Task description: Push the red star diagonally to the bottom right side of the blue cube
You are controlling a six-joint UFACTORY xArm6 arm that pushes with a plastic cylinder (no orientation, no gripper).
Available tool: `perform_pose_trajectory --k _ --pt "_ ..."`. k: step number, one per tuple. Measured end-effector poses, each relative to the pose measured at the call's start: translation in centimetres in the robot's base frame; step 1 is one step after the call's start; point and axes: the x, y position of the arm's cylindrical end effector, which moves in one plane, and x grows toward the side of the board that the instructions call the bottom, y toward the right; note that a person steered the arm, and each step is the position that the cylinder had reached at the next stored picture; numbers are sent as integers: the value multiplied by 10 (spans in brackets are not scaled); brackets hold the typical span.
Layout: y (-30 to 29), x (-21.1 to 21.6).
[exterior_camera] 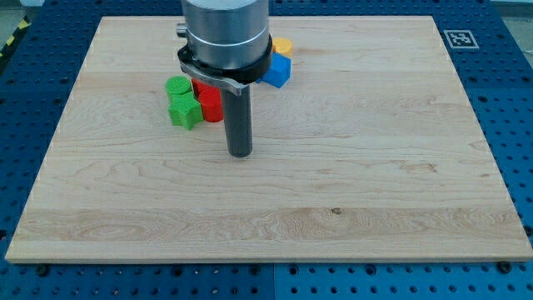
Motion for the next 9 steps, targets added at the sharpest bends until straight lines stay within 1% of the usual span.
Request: perform_pose_trajectory --k 2,3,4,5,6,7,9 --pt "-10 0" --pt "-26 0" --pt "-62 -11" --pt "-101 -40" --pt "-141 -59" --pt "-159 -64" --pt "-165 -147"
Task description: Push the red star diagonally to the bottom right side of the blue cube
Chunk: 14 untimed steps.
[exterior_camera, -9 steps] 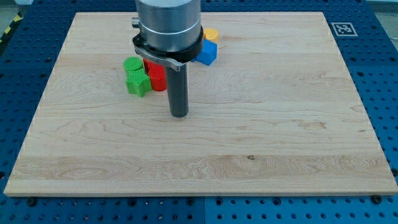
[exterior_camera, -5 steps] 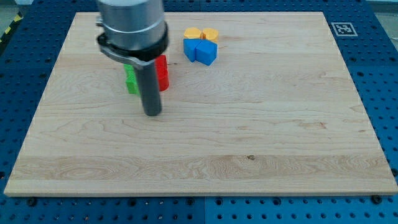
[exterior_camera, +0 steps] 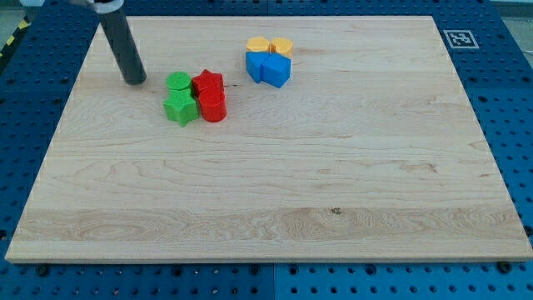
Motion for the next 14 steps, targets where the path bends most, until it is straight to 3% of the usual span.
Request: perform_pose_trajectory --k 5,11,14 --pt "87 15" --pt "92 60" --pt "136 69"
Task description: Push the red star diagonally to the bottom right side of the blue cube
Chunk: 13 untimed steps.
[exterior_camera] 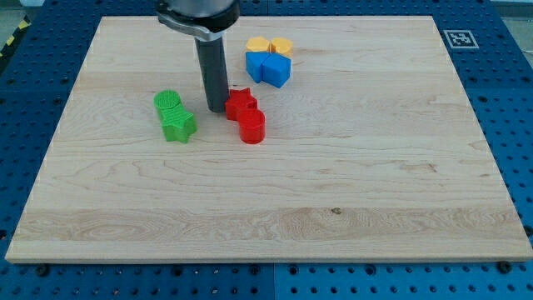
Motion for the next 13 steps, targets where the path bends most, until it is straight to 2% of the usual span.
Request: perform_pose_trajectory --k 2,9,13 --pt "35 0" --pt "65 2" --pt "79 19"
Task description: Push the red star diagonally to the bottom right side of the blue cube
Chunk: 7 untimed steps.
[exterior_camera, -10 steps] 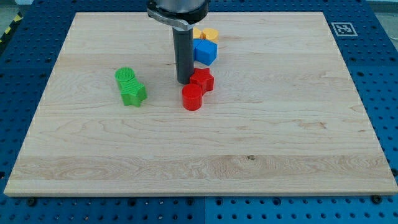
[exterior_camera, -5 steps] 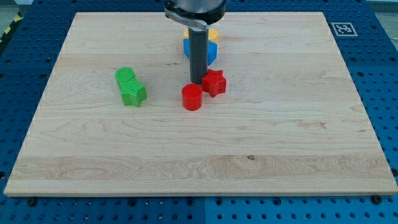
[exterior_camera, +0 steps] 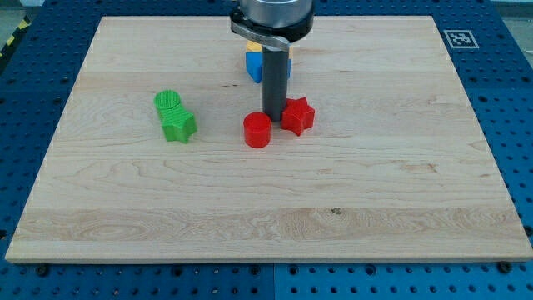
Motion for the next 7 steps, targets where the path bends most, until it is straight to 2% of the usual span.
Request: perform_pose_trajectory --k 4,7 --pt "2 8" --pt "25 11"
